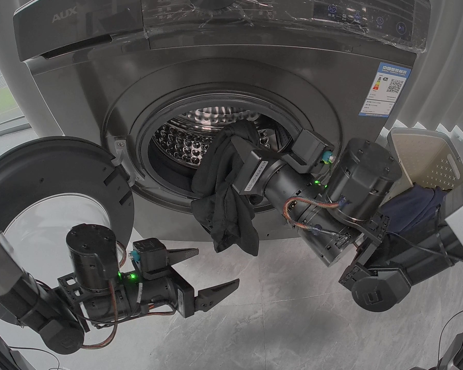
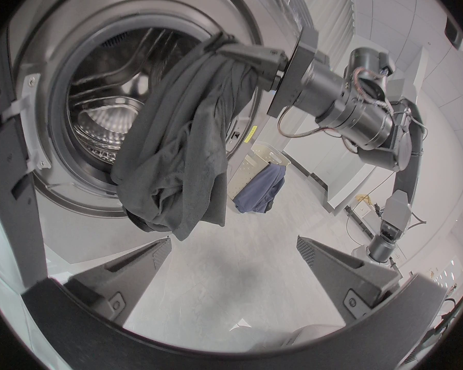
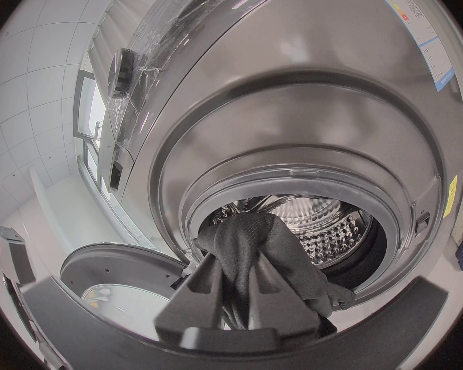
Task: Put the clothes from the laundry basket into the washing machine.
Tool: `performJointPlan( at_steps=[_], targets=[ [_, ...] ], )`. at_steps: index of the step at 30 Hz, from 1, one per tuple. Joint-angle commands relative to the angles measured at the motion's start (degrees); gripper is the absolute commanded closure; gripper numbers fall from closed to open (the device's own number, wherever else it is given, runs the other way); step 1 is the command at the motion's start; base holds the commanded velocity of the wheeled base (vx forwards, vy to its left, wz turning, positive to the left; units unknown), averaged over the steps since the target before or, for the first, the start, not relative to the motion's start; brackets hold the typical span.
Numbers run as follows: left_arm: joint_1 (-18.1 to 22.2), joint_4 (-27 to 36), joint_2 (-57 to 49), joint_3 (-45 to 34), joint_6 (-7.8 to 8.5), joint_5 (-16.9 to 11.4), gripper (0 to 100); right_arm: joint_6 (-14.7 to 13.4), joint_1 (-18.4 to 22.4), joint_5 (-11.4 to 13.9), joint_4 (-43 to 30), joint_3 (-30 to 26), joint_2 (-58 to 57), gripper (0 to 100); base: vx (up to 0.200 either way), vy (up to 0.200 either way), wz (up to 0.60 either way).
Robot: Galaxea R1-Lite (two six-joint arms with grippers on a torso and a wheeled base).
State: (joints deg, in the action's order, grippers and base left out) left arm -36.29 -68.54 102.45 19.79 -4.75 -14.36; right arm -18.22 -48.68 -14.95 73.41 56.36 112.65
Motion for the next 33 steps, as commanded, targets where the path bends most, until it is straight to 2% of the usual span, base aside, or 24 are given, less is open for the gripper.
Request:
performJointPlan(
  at_steps=[1,7,12,16,22,25,26,33],
  targets=[
    [-0.4,-1.4,6.6,3.2,-0.08,0.8,0,0.0,0.0,0.0,0.2,0.0,-0.1,100,0.0,0.0,0.0],
    [-0.3,-9.1,11.5,5.2,-0.34,1.1,0,0.0,0.0,0.0,0.7,0.0,-0.1,100,0.0,0.0,0.0],
    [0.1,-10.3,13.6,5.3,-0.61,1.6,0,0.0,0.0,0.0,0.8,-0.3,-0.2,100,0.0,0.0,0.0],
    [0.4,-13.6,15.9,7.3,-0.69,2.1,0,0.0,0.0,0.0,1.3,-0.3,0.0,100,0.0,0.0,0.0],
    [0.7,-14.0,16.5,9.4,-0.78,3.2,0,0.0,-0.1,0.1,1.3,-0.4,0.1,100,0.0,0.0,0.0],
    [0.8,-14.0,16.6,10.3,-1.4,3.7,0,0.0,-0.1,0.1,1.3,-0.5,0.0,100,0.0,0.0,0.0],
    [0.8,-14.2,16.9,10.5,-1.66,4.3,100,0.0,-0.1,0.1,1.3,-0.5,0.0,100,0.0,0.0,0.0],
    [0.7,-16.1,18.7,11.6,-1.75,5.0,100,0.0,-0.2,0.0,1.5,-1.2,-0.1,100,0.0,0.0,0.0]
  ],
)
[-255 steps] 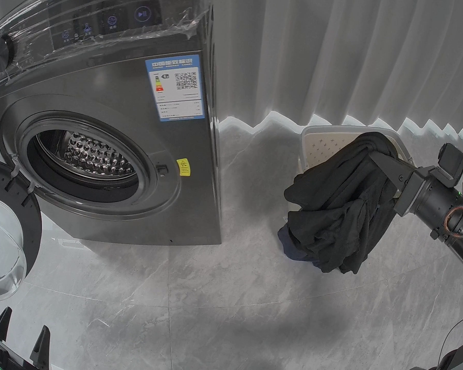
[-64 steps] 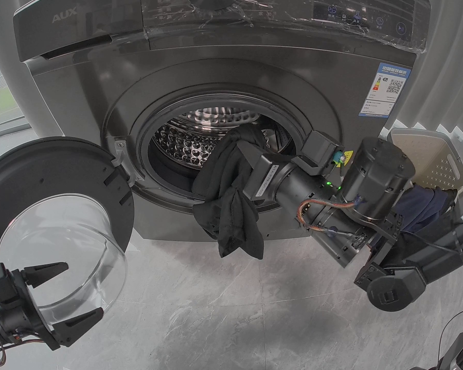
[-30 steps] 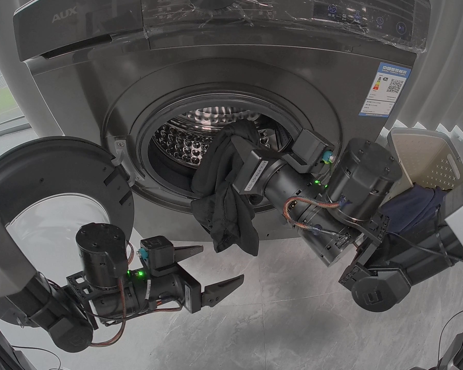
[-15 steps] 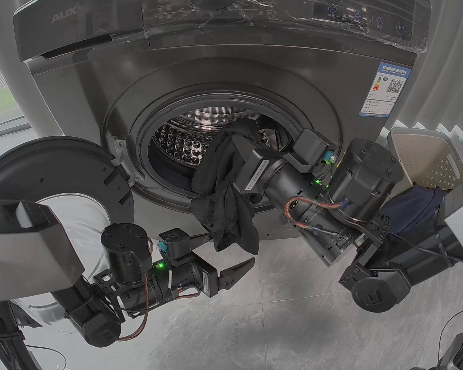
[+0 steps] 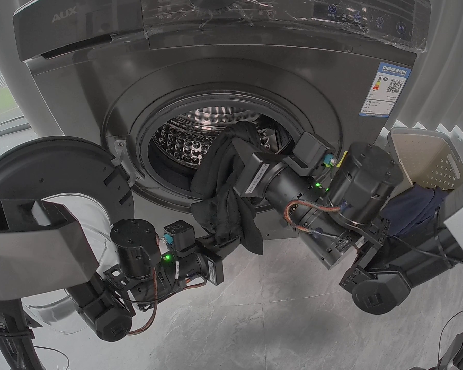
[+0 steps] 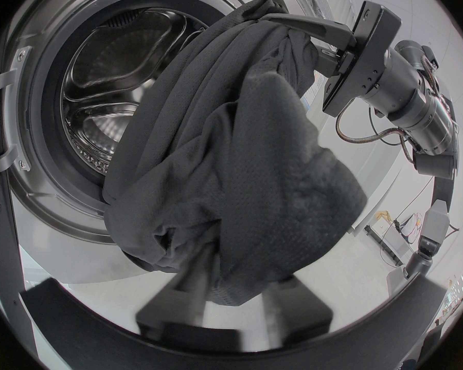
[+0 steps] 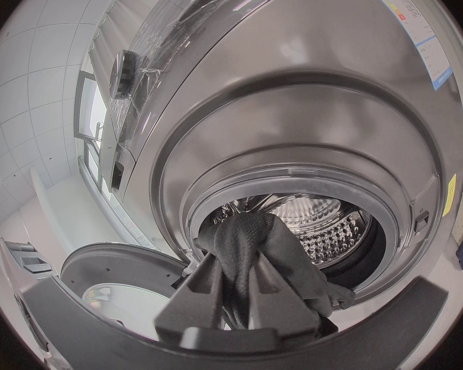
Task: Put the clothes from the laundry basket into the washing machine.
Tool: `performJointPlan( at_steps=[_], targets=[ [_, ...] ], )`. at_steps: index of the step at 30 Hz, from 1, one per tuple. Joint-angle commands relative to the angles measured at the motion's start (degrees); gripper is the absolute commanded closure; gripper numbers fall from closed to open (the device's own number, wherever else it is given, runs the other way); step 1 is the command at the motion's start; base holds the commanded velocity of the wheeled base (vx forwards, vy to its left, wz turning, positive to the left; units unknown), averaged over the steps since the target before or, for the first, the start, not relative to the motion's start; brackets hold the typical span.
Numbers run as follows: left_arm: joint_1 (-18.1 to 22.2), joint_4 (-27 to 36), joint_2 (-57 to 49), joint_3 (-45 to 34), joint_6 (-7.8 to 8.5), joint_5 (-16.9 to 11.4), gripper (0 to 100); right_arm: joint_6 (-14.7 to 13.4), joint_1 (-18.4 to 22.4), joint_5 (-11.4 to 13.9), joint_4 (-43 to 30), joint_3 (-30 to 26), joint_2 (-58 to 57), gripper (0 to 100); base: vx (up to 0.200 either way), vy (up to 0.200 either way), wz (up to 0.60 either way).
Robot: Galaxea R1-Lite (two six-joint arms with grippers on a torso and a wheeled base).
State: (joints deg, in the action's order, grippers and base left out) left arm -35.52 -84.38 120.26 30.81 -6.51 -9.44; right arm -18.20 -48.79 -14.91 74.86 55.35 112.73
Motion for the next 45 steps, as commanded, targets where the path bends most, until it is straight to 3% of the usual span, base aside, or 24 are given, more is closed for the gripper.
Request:
performJointPlan(
  at_steps=[1,10,18,23,24,37,45],
  targets=[
    [-0.1,-0.4,1.0,0.7,0.01,0.0,100,0.0,-0.1,0.0,0.0,-0.4,-0.2,100,0.0,0.0,0.0],
    [-1.1,-4.2,-2.1,-3.7,0.01,-0.1,100,0.0,0.0,0.0,0.0,-0.7,-0.2,100,0.0,0.0,0.0],
    [-4.6,-4.6,-13.2,-14.0,-0.17,-0.9,100,0.1,-0.1,0.9,0.0,-6.2,-0.4,100,0.0,0.0,0.0],
    [-5.3,-4.6,-15.7,-14.9,-1.75,-1.3,100,0.0,-1.0,1.4,0.0,-8.2,-0.4,100,0.0,0.0,0.0],
    [-5.4,-4.6,-15.7,-14.9,-1.75,-1.3,100,0.0,-1.1,1.3,0.0,-8.7,-0.4,0,0.0,0.0,0.0],
    [-4.3,-4.7,-20.0,-12.3,-2.1,-0.7,100,0.7,-0.9,1.2,2.0,-17.4,-3.4,0,0.0,0.0,0.0],
    [1.8,-4.6,-18.0,-6.5,-1.84,-0.1,100,1.4,3.4,1.1,2.0,-21.8,-6.3,0,0.0,0.0,0.0]
  ],
)
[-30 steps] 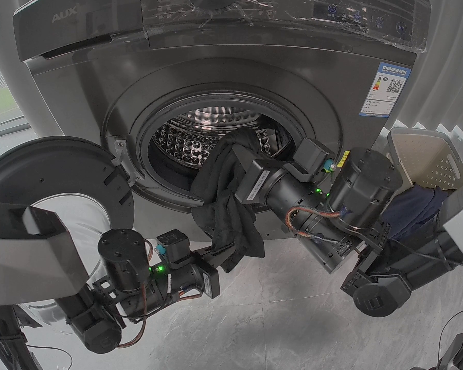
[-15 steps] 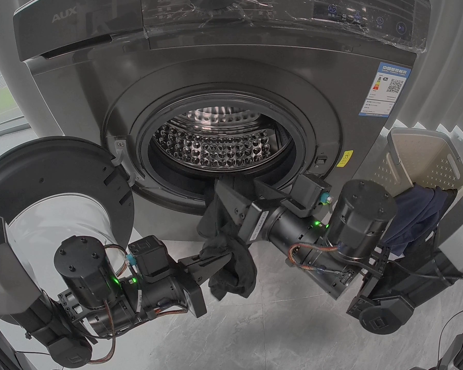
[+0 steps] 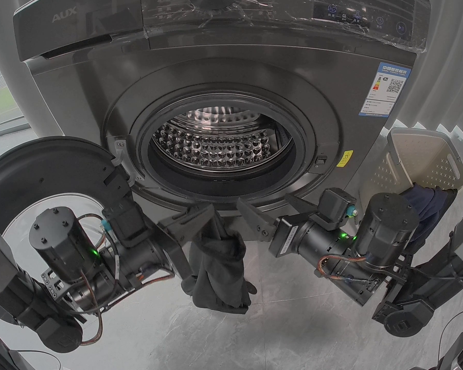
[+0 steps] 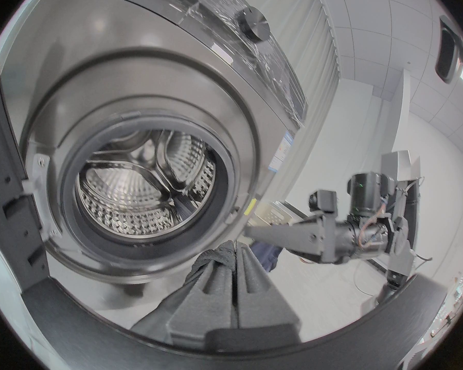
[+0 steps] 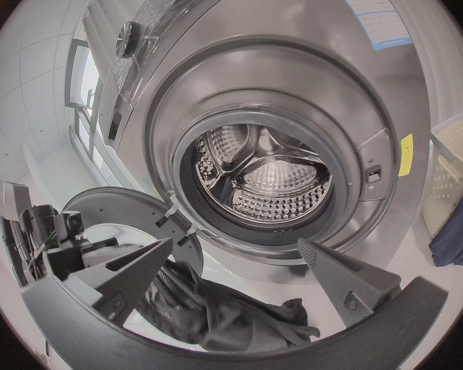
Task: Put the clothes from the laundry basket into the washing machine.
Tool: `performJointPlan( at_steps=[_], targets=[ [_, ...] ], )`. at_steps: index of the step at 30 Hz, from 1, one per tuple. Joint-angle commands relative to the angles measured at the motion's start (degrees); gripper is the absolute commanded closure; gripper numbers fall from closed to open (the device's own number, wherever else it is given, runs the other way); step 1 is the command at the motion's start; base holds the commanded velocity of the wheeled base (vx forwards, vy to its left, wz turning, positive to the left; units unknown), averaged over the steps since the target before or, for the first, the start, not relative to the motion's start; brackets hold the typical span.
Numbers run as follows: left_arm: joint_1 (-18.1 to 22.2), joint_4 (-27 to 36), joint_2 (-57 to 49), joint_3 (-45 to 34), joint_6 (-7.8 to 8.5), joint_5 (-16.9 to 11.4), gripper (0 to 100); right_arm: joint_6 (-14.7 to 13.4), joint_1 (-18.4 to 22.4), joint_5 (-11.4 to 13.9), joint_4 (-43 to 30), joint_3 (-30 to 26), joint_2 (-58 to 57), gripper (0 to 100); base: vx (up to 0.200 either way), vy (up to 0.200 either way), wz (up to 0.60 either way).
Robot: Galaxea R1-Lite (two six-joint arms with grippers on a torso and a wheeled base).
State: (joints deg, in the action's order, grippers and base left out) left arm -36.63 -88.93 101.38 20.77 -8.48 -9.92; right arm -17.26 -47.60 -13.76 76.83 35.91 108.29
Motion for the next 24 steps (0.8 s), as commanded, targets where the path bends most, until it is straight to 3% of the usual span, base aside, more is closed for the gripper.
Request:
performJointPlan(
  at_steps=[1,10,22,24],
  targets=[
    [3.6,-0.1,1.1,5.0,0.05,1.0,100,1.3,3.0,0.1,0.0,-3.1,-1.9,0,0.0,0.0,0.0],
    [4.0,-0.1,-1.0,10.3,-0.3,4.5,100,2.2,4.4,0.2,0.1,-7.5,-0.1,0,0.0,0.0,0.0],
    [2.7,0.1,-7.8,12.3,-0.48,4.7,100,2.3,5.0,0.9,1.7,-7.8,6.0,0,0.0,0.0,0.0],
    [2.6,0.1,-7.8,12.3,-0.39,4.8,100,2.3,5.1,2.5,3.2,-7.9,8.3,0,0.0,0.0,0.0]
  ],
)
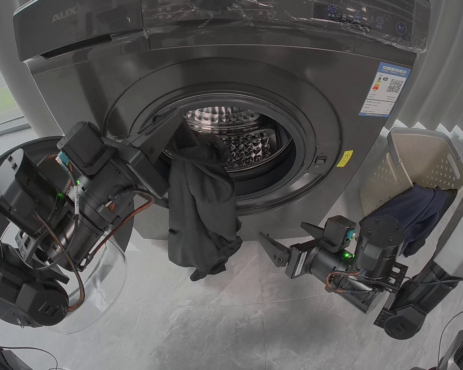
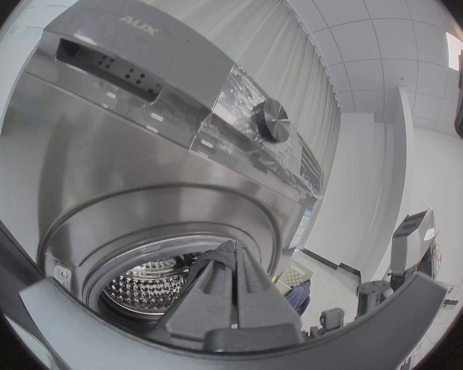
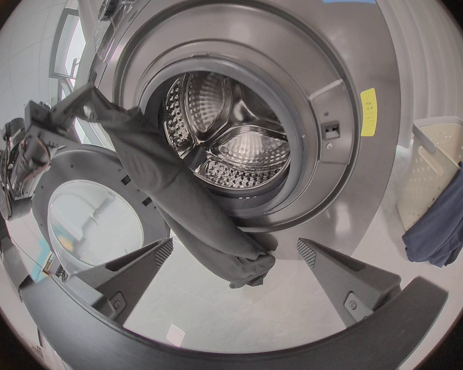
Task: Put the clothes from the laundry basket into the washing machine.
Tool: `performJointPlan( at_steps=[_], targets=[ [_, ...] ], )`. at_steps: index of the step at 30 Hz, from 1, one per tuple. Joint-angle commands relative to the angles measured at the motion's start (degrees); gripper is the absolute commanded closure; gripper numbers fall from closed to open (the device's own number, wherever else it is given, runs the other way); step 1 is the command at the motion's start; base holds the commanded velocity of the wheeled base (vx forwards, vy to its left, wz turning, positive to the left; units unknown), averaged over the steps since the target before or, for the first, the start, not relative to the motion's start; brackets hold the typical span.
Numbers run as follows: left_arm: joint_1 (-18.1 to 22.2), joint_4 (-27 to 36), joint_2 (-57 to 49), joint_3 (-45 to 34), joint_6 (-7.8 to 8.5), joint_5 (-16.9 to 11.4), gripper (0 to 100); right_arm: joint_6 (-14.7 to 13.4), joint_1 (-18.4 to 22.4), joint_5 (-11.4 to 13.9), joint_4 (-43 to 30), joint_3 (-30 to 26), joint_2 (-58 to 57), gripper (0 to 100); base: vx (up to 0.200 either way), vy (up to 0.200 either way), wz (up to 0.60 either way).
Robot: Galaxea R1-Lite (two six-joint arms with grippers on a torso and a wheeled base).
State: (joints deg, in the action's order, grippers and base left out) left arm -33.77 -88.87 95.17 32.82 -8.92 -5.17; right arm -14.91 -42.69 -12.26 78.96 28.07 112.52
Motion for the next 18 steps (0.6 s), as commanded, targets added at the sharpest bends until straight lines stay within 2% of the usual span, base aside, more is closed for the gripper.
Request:
performJointPlan(
  at_steps=[1,10,14,18],
  targets=[
    [-0.2,-0.1,-1.6,0.2,0.05,0.0,100,0.1,0.2,1.1,1.4,0.0,4.8,0,0.0,0.0,0.0],
    [-0.6,-0.1,-1.9,0.2,0.13,-0.1,100,0.1,0.6,1.3,2.2,3.0,10.4,0,0.0,0.0,0.0],
    [-0.9,-0.1,-2.0,0.2,0.05,-0.2,100,1.2,0.2,1.5,2.3,4.1,12.9,0,0.0,0.0,0.0],
    [-1.2,-0.1,-2.0,0.2,0.05,-0.2,100,1.7,0.0,3.1,3.3,6.0,16.2,0,0.0,0.0,0.0]
  ],
)
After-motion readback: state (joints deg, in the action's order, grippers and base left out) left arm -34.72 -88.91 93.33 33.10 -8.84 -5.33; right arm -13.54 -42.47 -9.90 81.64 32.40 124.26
